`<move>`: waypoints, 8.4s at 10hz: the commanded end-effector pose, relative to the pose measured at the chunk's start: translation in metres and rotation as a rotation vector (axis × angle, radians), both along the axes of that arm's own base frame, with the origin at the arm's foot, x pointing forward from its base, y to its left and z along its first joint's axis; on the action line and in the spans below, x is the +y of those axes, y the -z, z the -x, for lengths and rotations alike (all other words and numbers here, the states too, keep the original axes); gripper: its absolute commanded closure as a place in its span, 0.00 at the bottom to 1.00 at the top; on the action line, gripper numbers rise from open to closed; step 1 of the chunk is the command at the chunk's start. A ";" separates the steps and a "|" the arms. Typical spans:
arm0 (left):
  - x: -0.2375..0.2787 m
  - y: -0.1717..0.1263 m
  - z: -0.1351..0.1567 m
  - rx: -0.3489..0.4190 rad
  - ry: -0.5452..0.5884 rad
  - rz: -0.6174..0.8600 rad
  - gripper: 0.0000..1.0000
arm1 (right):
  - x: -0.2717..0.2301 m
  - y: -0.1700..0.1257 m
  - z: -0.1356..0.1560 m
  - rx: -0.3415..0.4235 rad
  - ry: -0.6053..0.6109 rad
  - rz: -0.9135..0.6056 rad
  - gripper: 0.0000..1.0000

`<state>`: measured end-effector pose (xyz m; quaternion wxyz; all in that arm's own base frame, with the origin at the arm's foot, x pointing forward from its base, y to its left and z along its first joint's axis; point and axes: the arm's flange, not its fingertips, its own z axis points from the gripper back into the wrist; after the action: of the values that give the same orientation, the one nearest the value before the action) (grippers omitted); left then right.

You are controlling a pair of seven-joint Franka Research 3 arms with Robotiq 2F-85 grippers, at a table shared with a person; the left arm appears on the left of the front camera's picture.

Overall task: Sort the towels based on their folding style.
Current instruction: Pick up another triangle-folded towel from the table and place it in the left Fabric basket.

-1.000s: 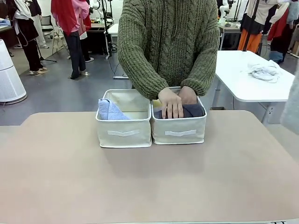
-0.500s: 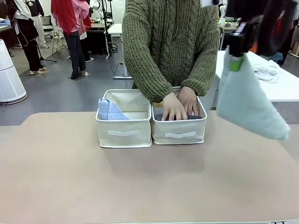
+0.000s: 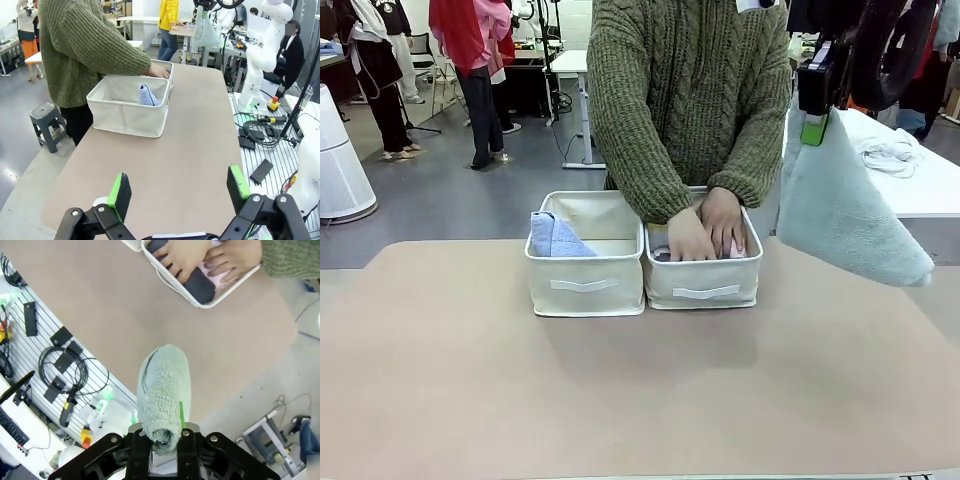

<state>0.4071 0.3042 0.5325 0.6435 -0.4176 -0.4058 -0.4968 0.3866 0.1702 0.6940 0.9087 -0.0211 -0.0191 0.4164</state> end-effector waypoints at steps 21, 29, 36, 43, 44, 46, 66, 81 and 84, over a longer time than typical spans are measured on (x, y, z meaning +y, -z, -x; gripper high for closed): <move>-0.001 -0.002 0.002 -0.010 -0.007 0.009 0.00 | 0.242 -0.011 -0.220 -0.179 -0.494 -0.114 0.82; -0.001 -0.002 0.002 -0.010 -0.007 0.009 0.00 | 0.231 0.044 -0.205 -0.188 -0.468 -0.199 0.82; -0.001 -0.002 0.002 -0.010 -0.007 0.009 0.00 | 0.257 0.046 -0.210 -0.305 -0.555 -0.260 0.82; -0.001 -0.002 0.002 -0.010 -0.007 0.009 0.00 | 0.291 0.077 -0.232 -0.265 -0.632 -0.360 0.82; -0.001 -0.002 0.002 -0.010 -0.007 0.009 0.00 | 0.293 0.080 -0.236 -0.252 -0.629 -0.364 0.82; -0.001 -0.002 0.002 -0.010 -0.007 0.009 0.00 | 0.295 0.092 -0.241 -0.218 -0.619 -0.338 0.82; -0.001 -0.002 0.002 -0.010 -0.007 0.009 0.00 | 0.311 0.184 -0.276 -0.093 -0.713 -0.350 0.82; -0.001 -0.002 0.002 -0.010 -0.007 0.009 0.00 | 0.307 0.229 -0.280 -0.024 -0.730 -0.404 0.82; -0.001 -0.002 0.002 -0.010 -0.007 0.009 0.00 | 0.308 0.228 -0.279 -0.032 -0.744 -0.404 0.60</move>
<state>0.4071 0.3041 0.5325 0.6433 -0.4177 -0.4059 -0.4969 0.6420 0.4646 0.4586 0.6922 0.1467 -0.1165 0.6970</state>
